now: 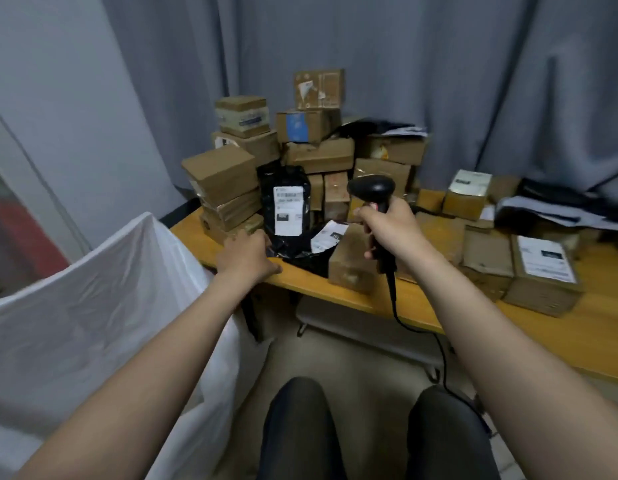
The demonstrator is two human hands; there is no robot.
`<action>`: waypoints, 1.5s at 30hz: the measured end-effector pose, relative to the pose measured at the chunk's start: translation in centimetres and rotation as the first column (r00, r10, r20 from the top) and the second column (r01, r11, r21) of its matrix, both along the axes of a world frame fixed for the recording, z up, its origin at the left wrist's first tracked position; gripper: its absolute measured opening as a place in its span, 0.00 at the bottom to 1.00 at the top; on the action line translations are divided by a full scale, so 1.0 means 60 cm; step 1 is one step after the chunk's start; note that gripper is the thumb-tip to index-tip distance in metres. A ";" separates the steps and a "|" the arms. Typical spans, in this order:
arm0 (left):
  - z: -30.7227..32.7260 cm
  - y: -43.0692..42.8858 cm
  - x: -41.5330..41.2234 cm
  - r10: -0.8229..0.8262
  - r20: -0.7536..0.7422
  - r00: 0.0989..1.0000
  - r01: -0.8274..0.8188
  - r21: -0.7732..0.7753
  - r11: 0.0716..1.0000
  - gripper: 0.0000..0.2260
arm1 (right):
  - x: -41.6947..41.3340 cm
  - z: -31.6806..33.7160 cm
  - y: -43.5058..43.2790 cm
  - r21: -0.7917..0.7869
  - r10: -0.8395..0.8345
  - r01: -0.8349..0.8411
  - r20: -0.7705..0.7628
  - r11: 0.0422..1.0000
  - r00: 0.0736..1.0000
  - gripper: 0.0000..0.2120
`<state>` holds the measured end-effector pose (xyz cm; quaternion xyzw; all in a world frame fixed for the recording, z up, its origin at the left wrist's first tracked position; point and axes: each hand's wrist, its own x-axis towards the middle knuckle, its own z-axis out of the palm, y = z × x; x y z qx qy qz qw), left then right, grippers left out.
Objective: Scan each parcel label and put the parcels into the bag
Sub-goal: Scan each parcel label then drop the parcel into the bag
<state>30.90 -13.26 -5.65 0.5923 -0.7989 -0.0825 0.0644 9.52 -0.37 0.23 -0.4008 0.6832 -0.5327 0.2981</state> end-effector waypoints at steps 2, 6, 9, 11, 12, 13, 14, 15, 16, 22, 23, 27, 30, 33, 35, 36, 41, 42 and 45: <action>0.010 -0.002 -0.052 -0.054 -0.017 0.998 0.055 0.002 0.999 0.27 | -0.031 0.007 0.012 -0.005 -0.045 0.045 0.003 0.999 0.999 0.05; 0.029 0.014 -0.152 -0.131 -0.043 0.990 0.130 -0.016 0.991 0.27 | -0.094 0.017 0.039 -0.017 -0.091 0.091 0.025 0.996 0.996 0.05; 0.030 0.022 -0.218 -0.204 -0.071 0.976 0.204 -0.010 0.979 0.28 | -0.136 0.020 0.056 -0.011 -0.137 0.137 0.021 0.990 0.990 0.07; 0.029 0.028 -0.260 -0.257 -0.094 0.962 0.257 -0.011 0.966 0.28 | -0.161 0.018 0.067 -0.020 -0.164 0.165 0.026 0.986 0.986 0.05; 0.028 0.033 -0.281 -0.281 -0.102 0.954 0.281 -0.010 0.960 0.28 | -0.173 0.017 0.072 -0.021 -0.178 0.178 0.022 0.984 0.984 0.04; 0.028 0.038 -0.302 -0.299 -0.107 0.948 0.300 -0.002 0.954 0.28 | -0.184 0.015 0.076 -0.021 -0.191 0.192 0.019 0.981 0.981 0.05; 0.029 0.042 -0.323 -0.309 -0.109 0.945 0.313 0.013 0.950 0.28 | -0.197 0.012 0.080 -0.018 -0.206 0.206 0.018 0.978 0.978 0.06; 0.027 0.046 -0.344 -0.318 -0.113 0.941 0.324 0.035 0.945 0.28 | -0.208 0.009 0.085 -0.013 -0.221 0.221 0.019 0.975 0.975 0.07; 0.025 0.051 -0.364 -0.331 -0.117 0.936 0.339 0.054 0.939 0.28 | -0.220 0.006 0.089 -0.002 -0.236 0.236 0.018 0.972 0.972 0.09; -0.005 0.077 -0.467 -0.329 -0.184 0.926 0.360 0.172 0.917 0.37 | -0.274 -0.016 0.116 0.025 -0.269 0.268 0.036 0.963 0.962 0.10; -0.011 0.081 -0.480 -0.328 -0.177 0.928 0.359 0.184 0.915 0.38 | -0.281 -0.021 0.119 0.028 -0.272 0.271 0.038 0.962 0.962 0.10; -0.032 0.097 -0.522 -0.309 -0.096 0.946 0.323 0.215 0.922 0.45 | -0.306 -0.041 0.125 0.044 -0.289 0.287 0.060 0.957 0.955 0.11; -0.042 0.111 -0.541 -0.280 -0.070 0.957 0.289 0.230 0.929 0.50 | -0.316 -0.050 0.125 0.050 -0.301 0.298 0.078 0.953 0.950 0.11; -0.048 0.112 -0.547 -0.263 -0.088 0.961 0.276 0.219 0.936 0.53 | -0.322 -0.054 0.127 0.050 -0.294 0.291 0.083 0.955 0.952 0.11; -0.048 0.110 -0.545 -0.263 -0.085 0.961 0.275 0.218 0.936 0.52 | -0.325 -0.056 0.126 0.056 -0.305 0.301 0.088 0.952 0.948 0.11; -0.050 0.107 -0.544 -0.262 -0.088 0.961 0.276 0.221 0.936 0.51 | -0.326 -0.057 0.126 0.060 -0.311 0.306 0.088 0.950 0.946 0.12; -0.020 0.082 -0.511 -0.198 -0.306 0.931 0.283 0.262 0.923 0.42 | -0.325 -0.056 0.126 0.051 -0.306 0.302 0.087 0.952 0.948 0.11; -0.005 0.074 -0.503 -0.168 -0.379 0.910 0.285 0.276 0.918 0.38 | -0.326 -0.056 0.126 0.041 -0.316 0.313 0.091 0.949 0.944 0.12; 0.041 0.051 -0.474 -0.043 -0.624 0.781 0.307 0.324 0.895 0.28 | -0.319 -0.053 0.122 0.001 -0.344 0.346 0.101 0.938 0.933 0.13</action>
